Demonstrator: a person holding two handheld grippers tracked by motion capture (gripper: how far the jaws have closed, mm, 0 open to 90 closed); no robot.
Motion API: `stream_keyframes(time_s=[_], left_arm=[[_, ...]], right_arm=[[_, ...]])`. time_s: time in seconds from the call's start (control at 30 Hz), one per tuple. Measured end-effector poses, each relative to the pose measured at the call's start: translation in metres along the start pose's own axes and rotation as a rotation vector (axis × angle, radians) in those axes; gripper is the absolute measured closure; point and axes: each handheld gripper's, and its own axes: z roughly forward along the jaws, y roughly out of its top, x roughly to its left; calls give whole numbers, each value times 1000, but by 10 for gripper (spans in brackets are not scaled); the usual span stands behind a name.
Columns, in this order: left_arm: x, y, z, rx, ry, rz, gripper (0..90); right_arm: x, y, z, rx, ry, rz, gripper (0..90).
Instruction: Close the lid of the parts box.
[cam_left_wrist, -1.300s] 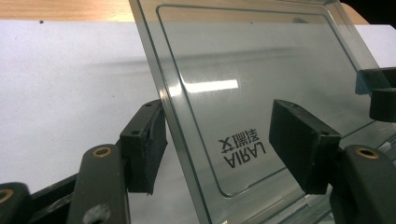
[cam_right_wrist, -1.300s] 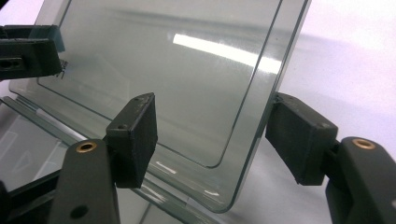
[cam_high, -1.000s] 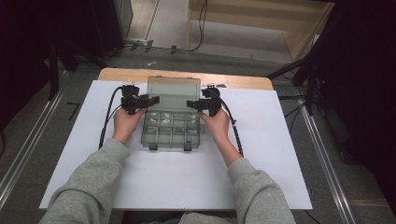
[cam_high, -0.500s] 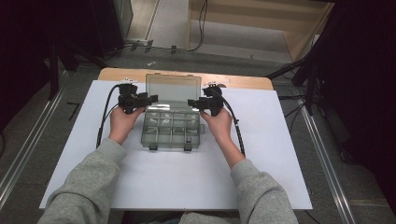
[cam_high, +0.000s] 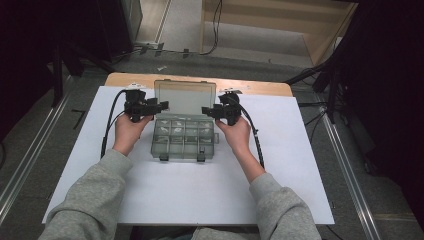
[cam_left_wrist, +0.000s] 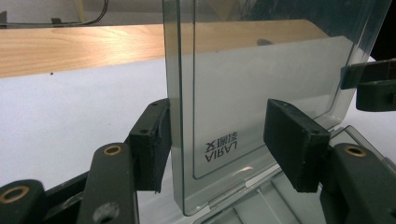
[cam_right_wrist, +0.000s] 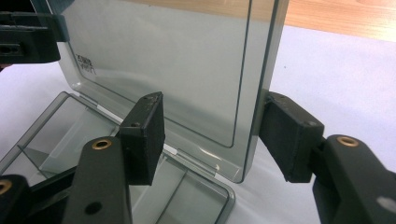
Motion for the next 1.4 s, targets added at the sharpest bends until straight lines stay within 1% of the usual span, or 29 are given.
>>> stream_keyframes(time_s=[0.1,0.23,0.33,0.67,0.83,0.97,1.1,1.3,1.37,1.4], left_arm=[[-1,0,-2,1,-2,7,417],[-3,0,-5,5,-7,24,417],[-4,0,-8,5,-12,24,416],[-9,-2,-16,22,-19,46,416],[-11,-3,-19,23,-26,32,416],[-13,-4,-22,30,-27,42,416],[-14,-5,-25,36,-32,46,417],[-17,-8,-28,46,-35,58,415],[-17,-8,-29,51,-34,64,408],[-17,-8,-29,55,-33,61,391]], right_arm=[[0,-1,-2,-4,8,-9,393],[2,-1,-5,-6,6,-27,393],[4,-1,-7,-8,5,-40,393],[8,-4,-14,-15,19,-63,393],[7,-5,-17,-19,40,-56,392],[9,-6,-19,-20,47,-61,392],[10,-10,-21,-27,53,-81,385],[13,-13,-24,-30,64,-95,367],[13,-14,-24,-31,65,-107,362],[14,-14,-24,-31,66,-109,360]])
